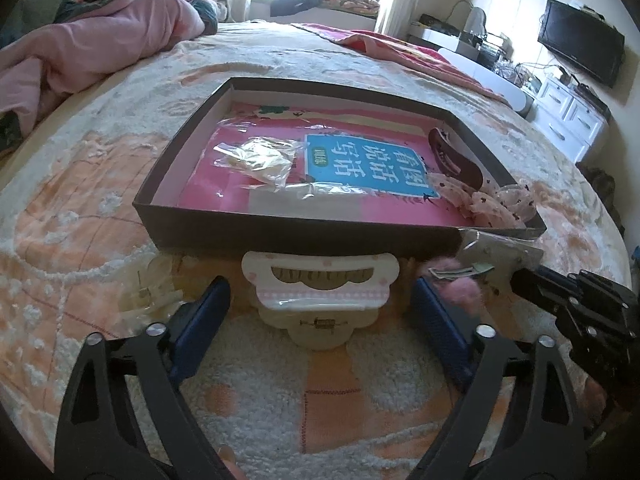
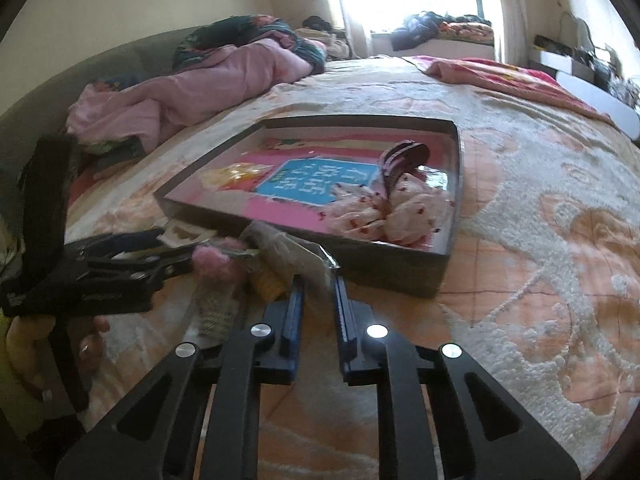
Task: Organize jewelry
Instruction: 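Grasp the white claw clip with the left tool while the right tool grasps the small clear bag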
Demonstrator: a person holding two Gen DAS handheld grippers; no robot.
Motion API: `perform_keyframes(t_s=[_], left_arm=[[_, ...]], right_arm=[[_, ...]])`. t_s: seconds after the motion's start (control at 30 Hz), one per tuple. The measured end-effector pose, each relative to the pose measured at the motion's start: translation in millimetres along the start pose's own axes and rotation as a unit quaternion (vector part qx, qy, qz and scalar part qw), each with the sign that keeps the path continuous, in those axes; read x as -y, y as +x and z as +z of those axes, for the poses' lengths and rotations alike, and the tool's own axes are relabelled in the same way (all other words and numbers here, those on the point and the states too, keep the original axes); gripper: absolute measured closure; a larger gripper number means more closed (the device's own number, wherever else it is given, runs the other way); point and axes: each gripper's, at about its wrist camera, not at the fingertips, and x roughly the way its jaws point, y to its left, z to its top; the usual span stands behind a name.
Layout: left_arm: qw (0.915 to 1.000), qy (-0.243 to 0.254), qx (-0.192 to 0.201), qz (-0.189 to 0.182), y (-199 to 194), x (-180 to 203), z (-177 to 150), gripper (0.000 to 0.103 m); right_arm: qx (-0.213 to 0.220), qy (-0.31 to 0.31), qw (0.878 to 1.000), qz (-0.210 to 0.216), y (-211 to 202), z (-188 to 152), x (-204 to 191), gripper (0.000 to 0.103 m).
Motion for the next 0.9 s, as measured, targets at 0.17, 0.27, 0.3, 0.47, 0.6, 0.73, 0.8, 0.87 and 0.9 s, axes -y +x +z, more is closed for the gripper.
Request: perform_keyframes(t_s=[0.17,0.27,0.3,0.47,0.6,0.73,0.8,0.87,0.9], left_arm=[[0.9999,0.009,-0.011,0.003,4,1,1,0.044],[0.9998,0.015,-0.011,-0.001,2,2,1,0.048],[0.9998,0.017,-0.010,-0.003,1,3,1,0.051],[0.9997,0.022,-0.008,-0.008,-5,5,-1,0.051],[0.9997,0.019,0.000,-0.012,-15,4,-1,0.051],[0.9997,0.017,0.012,-0.014,-27,1,-1,0.051],[0.9997,0.014,0.017,-0.015,-32,-1,0,0.051],[0.9996,0.011,0.023,-0.014,-37,-4,2,0.051],[0.9995,0.011,0.025,-0.013,-38,-4,2,0.051]], right_arm=[[0.006,-0.018,1.000,0.002,-9,-4,-11,0.093],[0.012,-0.021,1.000,0.002,-14,-6,-13,0.094],[0.015,-0.021,1.000,0.002,-16,-6,-13,0.094],[0.024,-0.019,1.000,0.004,-26,-7,-15,0.094],[0.032,-0.016,0.999,0.001,-32,-7,-17,0.094],[0.041,-0.015,0.999,-0.001,-37,-4,-18,0.094],[0.045,-0.015,0.999,0.001,-40,-3,-19,0.094],[0.049,-0.017,0.999,0.001,-42,-2,-22,0.094],[0.050,-0.019,0.999,0.002,-42,-1,-23,0.094]])
